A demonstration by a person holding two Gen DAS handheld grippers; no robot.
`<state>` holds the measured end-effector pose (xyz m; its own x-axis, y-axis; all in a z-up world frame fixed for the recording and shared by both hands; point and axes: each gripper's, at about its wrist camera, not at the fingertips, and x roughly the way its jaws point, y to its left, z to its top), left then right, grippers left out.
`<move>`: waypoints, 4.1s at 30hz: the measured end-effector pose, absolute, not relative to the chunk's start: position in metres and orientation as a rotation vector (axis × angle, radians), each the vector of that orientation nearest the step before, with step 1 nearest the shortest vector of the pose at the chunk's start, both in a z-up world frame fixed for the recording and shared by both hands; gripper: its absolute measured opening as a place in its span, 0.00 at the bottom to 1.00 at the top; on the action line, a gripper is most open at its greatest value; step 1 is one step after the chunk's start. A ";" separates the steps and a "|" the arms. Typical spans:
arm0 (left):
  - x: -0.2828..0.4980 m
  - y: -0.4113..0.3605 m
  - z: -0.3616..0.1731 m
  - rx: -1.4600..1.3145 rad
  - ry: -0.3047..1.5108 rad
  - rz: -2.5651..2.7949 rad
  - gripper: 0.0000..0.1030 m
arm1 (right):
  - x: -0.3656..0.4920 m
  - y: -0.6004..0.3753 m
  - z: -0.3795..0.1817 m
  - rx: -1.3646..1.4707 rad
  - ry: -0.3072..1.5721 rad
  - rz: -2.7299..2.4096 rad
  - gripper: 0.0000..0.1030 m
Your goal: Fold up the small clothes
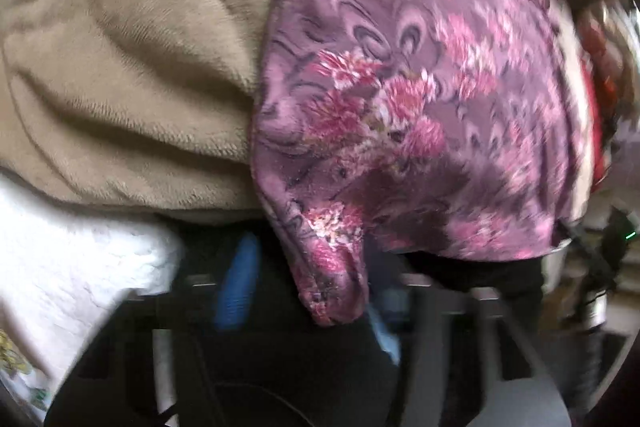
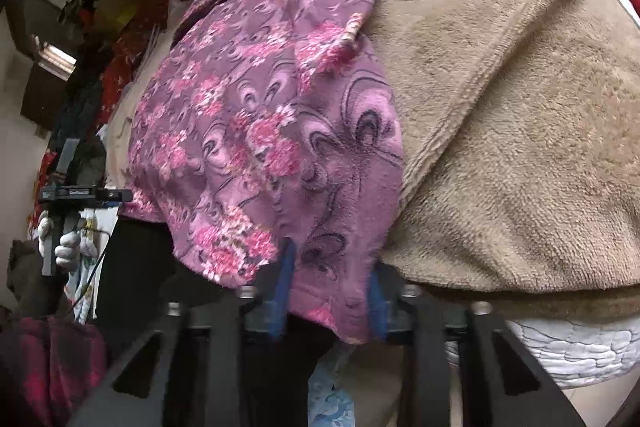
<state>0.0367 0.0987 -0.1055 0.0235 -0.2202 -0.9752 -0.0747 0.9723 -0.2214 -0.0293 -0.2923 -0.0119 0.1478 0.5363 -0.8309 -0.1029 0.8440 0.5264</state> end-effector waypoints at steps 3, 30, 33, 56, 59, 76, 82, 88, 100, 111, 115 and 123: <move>0.035 0.093 -0.102 -0.251 1.556 -0.159 0.04 | -0.032 -0.287 -0.005 0.396 1.325 0.522 0.05; 0.192 0.172 -0.010 -0.914 1.142 -0.311 0.04 | 0.134 -0.319 0.062 0.910 0.824 0.555 0.04; 0.232 0.177 -0.010 -0.922 1.132 -0.294 0.04 | 0.169 -0.320 0.052 0.935 0.802 0.516 0.04; 0.454 0.176 -0.072 -1.017 1.237 -0.159 0.04 | 0.354 -0.358 -0.059 1.228 0.871 0.175 0.09; 0.448 0.189 -0.056 -1.100 1.184 -0.213 0.04 | 0.353 -0.370 -0.049 1.273 0.813 0.173 0.09; 0.413 0.141 -0.055 -0.517 1.269 -0.240 0.51 | 0.343 -0.367 -0.035 0.915 0.928 0.049 0.53; 0.447 0.115 -0.057 -0.450 1.254 -0.150 0.51 | 0.365 -0.340 -0.046 0.810 0.982 0.045 0.53; 0.479 0.118 -0.064 -0.466 1.233 -0.059 0.44 | 0.376 -0.333 -0.046 0.751 0.980 0.068 0.44; 0.486 0.140 -0.077 -0.593 1.221 0.045 0.05 | 0.383 -0.360 -0.063 0.853 0.996 -0.001 0.04; 0.417 0.119 -0.035 -0.526 1.093 -0.073 0.27 | 0.332 -0.331 -0.008 0.756 0.803 0.149 0.14; 0.407 0.086 -0.066 -0.334 1.202 -0.004 0.35 | 0.339 -0.293 -0.043 0.577 1.060 0.121 0.18; 0.355 0.090 -0.035 -0.400 1.137 -0.053 0.35 | 0.277 -0.303 0.010 0.612 0.891 0.063 0.39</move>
